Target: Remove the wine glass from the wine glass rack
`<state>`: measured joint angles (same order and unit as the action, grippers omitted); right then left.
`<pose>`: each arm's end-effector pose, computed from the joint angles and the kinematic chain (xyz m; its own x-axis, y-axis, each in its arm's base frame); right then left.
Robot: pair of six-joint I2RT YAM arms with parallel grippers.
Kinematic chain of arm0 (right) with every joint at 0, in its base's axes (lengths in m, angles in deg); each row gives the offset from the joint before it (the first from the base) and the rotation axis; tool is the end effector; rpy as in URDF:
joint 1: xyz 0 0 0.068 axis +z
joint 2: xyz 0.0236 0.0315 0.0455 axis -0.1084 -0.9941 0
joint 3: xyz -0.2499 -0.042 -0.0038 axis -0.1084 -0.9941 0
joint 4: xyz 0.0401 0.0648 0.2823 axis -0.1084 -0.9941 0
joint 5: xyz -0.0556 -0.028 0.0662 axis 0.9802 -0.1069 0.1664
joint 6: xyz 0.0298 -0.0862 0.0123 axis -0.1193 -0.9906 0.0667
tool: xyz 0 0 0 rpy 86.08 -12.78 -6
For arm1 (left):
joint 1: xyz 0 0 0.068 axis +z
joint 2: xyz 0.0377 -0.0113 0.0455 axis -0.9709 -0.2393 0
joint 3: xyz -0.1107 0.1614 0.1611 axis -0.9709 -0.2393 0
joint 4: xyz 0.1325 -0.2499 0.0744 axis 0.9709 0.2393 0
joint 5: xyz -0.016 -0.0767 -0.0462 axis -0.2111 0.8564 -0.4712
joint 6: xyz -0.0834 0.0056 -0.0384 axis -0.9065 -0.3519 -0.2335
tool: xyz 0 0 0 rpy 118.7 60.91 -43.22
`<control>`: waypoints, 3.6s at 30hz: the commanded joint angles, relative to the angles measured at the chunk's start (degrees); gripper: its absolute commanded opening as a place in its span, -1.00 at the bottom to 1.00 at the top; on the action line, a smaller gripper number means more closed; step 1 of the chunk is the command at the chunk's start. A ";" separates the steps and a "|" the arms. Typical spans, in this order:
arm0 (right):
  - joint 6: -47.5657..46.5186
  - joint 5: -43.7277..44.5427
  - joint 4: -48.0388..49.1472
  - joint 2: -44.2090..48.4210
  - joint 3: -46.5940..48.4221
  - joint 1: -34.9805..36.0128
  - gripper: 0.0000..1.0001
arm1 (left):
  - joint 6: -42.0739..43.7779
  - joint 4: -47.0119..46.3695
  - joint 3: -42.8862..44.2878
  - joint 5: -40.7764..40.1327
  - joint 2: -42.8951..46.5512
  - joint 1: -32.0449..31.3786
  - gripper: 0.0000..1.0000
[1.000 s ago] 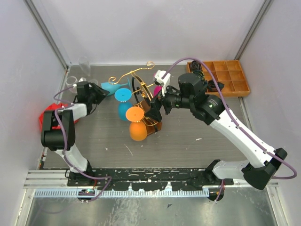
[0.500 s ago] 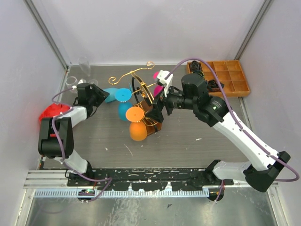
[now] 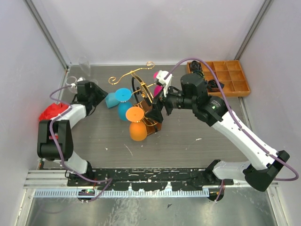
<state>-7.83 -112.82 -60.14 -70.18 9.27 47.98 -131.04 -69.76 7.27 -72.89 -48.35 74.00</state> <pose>0.2244 0.2501 0.3961 -0.1991 -0.2743 -0.9408 -0.9259 0.3671 0.0889 0.4050 -0.0177 0.1475 -0.4375 -0.6785 -0.5901 -0.3348 0.7319 -0.5935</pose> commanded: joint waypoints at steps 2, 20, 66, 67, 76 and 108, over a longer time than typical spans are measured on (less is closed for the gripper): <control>-1.00 0.19 1.45 0.41 1.18 -0.25 1.00 | -2.09 -2.35 -0.86 4.58 -2.59 -0.13 0.22; -0.65 0.85 0.28 0.19 1.59 -0.19 1.00 | -3.97 -16.11 -1.71 12.08 -8.79 -0.56 -1.00; 3.48 -0.02 2.91 5.12 -1.87 -0.12 1.00 | 21.67 51.34 37.50 -11.63 -9.53 0.22 -1.00; 3.52 -0.10 2.99 5.14 -1.94 -0.11 1.00 | 21.83 51.22 37.79 -12.31 -9.75 0.20 -1.00; 3.42 -0.08 3.03 4.56 -1.86 -0.11 1.00 | 25.02 51.82 44.36 -16.18 -14.99 0.22 -1.00; 13.07 6.64 -3.63 -9.36 17.52 -0.10 0.80 | 20.14 61.68 46.29 -12.84 1.79 0.22 -0.02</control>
<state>0.36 -109.52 -61.76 -75.15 18.71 47.98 -109.84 -10.31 52.14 -87.01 -51.65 74.02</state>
